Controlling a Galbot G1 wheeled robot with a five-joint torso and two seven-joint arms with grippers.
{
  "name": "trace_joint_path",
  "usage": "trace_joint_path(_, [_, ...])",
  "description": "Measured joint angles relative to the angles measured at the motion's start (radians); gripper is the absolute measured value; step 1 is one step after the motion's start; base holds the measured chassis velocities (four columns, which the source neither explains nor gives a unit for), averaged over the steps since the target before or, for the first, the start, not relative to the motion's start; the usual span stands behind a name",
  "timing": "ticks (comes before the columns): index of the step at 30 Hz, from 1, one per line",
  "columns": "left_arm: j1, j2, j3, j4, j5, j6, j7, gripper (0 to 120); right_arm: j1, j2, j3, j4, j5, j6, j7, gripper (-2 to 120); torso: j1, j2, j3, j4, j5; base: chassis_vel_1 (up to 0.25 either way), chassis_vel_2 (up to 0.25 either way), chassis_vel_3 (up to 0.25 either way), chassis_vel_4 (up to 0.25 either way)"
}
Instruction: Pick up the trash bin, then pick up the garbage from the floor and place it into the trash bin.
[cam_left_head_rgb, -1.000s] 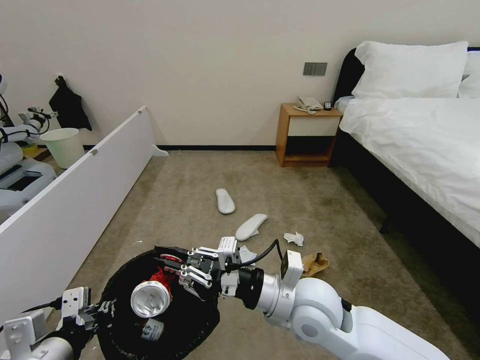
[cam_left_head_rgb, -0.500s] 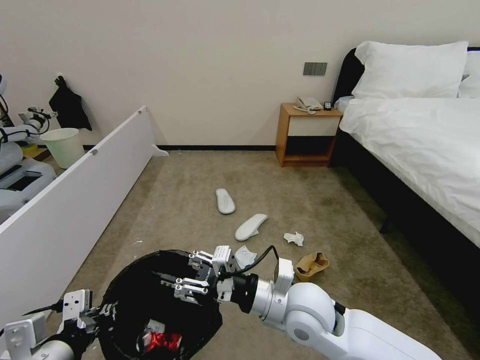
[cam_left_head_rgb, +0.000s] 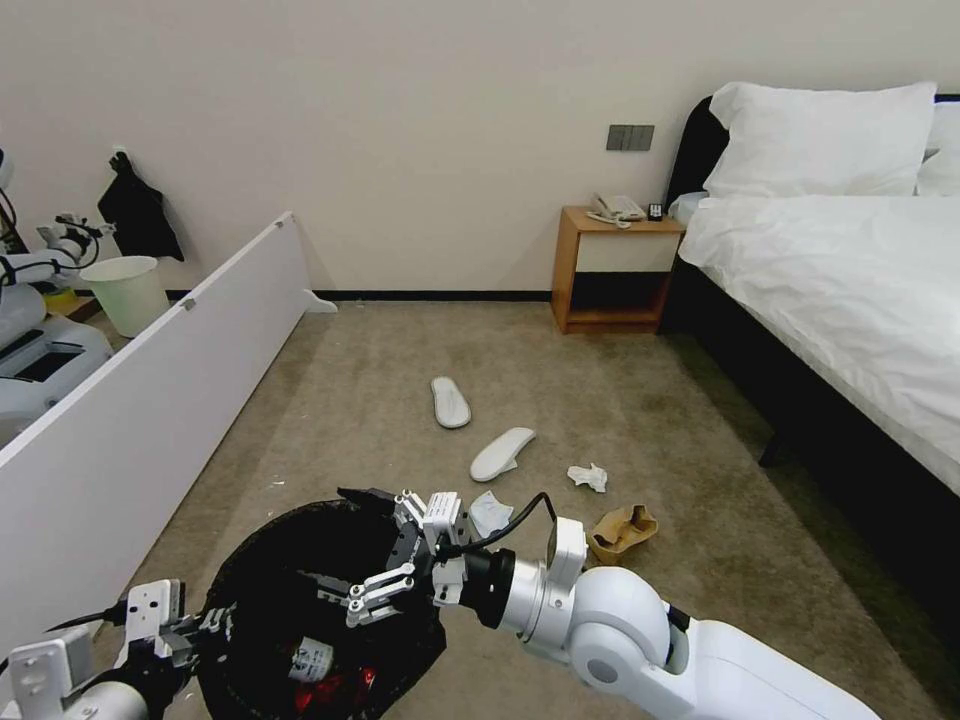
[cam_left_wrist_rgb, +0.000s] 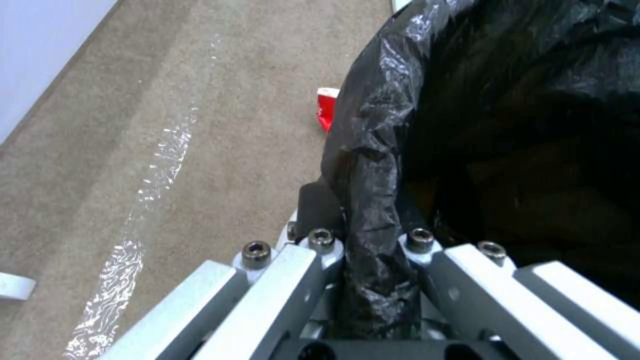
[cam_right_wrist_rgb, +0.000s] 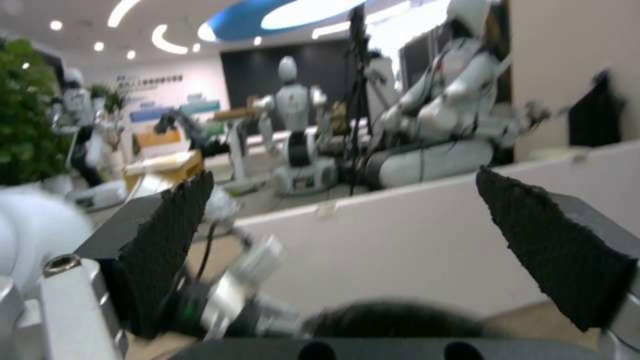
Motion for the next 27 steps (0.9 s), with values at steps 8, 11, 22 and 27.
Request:
trace_joint_path(8, [-0.001, -0.014, -0.017, 0.011, 0.005, 0.0, 0.004, 3, -0.044, -0.02, 0.168, -0.048, -0.005, 0.086, 0.044, 100, 0.0, 0.0, 0.0, 0.0003, 0.0001, 0.0, 0.0, 0.0, 0.0])
trace_joint_path(11, [-0.003, -0.015, -0.031, 0.022, 0.011, 0.0, 0.016, 3, -0.147, -0.057, 0.253, -0.077, -0.05, 0.095, 0.118, 100, 0.0, 0.0, 0.0, -0.0005, 0.0002, 0.0, 0.0, 0.0, 0.0])
trace_joint_path(22, [-0.04, 0.0, -0.095, 0.082, 0.066, 0.0, 0.042, 3, -0.505, -0.065, 0.563, -0.043, -0.231, 0.093, 0.323, 100, 0.0, 0.0, 0.0, 0.0001, 0.0003, 0.0, 0.0, 0.0, 0.0])
trace_joint_path(27, [-0.034, -0.01, -0.106, 0.103, 0.096, 0.0, 0.059, 3, -0.816, 0.021, 0.832, 0.024, -0.433, 0.085, 0.305, 100, 0.0, 0.0, 0.0, -0.0003, -0.0003, 0.0, 0.0, 0.0, 0.0])
